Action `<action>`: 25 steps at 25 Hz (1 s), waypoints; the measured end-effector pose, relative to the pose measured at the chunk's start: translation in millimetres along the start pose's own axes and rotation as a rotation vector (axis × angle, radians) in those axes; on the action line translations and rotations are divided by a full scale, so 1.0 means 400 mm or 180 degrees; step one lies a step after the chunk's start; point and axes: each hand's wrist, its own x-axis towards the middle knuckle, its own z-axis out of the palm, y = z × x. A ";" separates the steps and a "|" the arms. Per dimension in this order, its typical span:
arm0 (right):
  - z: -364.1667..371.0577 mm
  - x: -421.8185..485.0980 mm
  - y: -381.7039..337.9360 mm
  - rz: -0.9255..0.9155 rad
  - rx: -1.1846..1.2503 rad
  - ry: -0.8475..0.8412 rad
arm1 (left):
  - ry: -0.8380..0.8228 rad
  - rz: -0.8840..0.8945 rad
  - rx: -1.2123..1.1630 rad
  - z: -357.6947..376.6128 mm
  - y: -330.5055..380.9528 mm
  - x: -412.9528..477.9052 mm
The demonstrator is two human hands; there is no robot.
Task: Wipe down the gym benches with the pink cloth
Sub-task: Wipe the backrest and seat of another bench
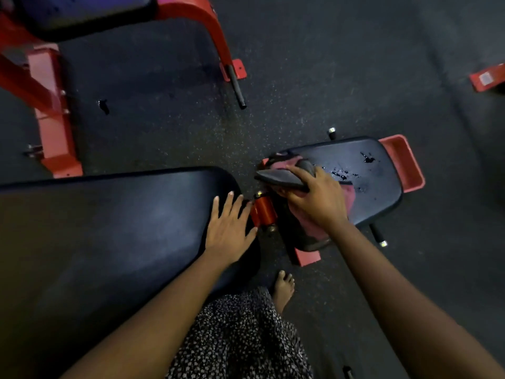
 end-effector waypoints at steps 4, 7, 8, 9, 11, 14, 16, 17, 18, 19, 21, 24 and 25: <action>0.075 0.195 0.094 -0.1090 -0.1012 -0.0539 | -0.0020 -0.0208 0.0528 0.077 0.030 0.025; 0.139 0.237 0.125 -0.1330 -0.1239 -0.0692 | -0.0210 -0.0282 0.0699 0.076 0.031 0.035; 0.148 0.237 0.131 -0.1379 -0.1224 -0.0648 | -0.0237 -0.0331 0.0740 0.076 0.031 0.035; 0.153 0.231 0.136 -0.1445 -0.1228 -0.0622 | -0.0224 -0.0350 0.0761 0.075 0.032 0.034; 0.157 0.208 0.148 -0.1672 -0.1199 -0.0544 | -0.0185 -0.0309 0.0783 0.075 0.034 0.031; 0.172 0.137 0.183 -0.2068 -0.1221 -0.0419 | -0.0138 -0.0316 0.0720 0.073 0.036 0.032; 0.175 0.093 0.200 -0.2181 -0.1284 -0.0445 | -0.0127 -0.0324 0.0771 0.072 0.037 0.032; 0.177 0.076 0.207 -0.2204 -0.1292 -0.0430 | -0.0133 -0.0313 0.0792 0.072 0.037 0.030; 0.178 0.059 0.212 -0.2218 -0.1288 -0.0422 | -0.0138 -0.0307 0.0799 0.073 0.035 0.029; 0.179 0.036 0.220 -0.2240 -0.1275 -0.0396 | -0.0136 -0.0315 0.0783 0.075 0.035 0.026; 0.186 -0.020 0.244 -0.2268 -0.1238 -0.0354 | -0.0026 -0.0405 0.0562 0.081 0.051 0.024; 0.188 -0.113 0.286 -0.2304 -0.1166 -0.0489 | 0.0235 -0.0699 -0.0457 0.097 0.144 0.015; 0.181 -0.134 0.307 -0.2333 -0.1104 -0.0536 | 0.0326 -0.0821 -0.0828 0.103 0.186 0.012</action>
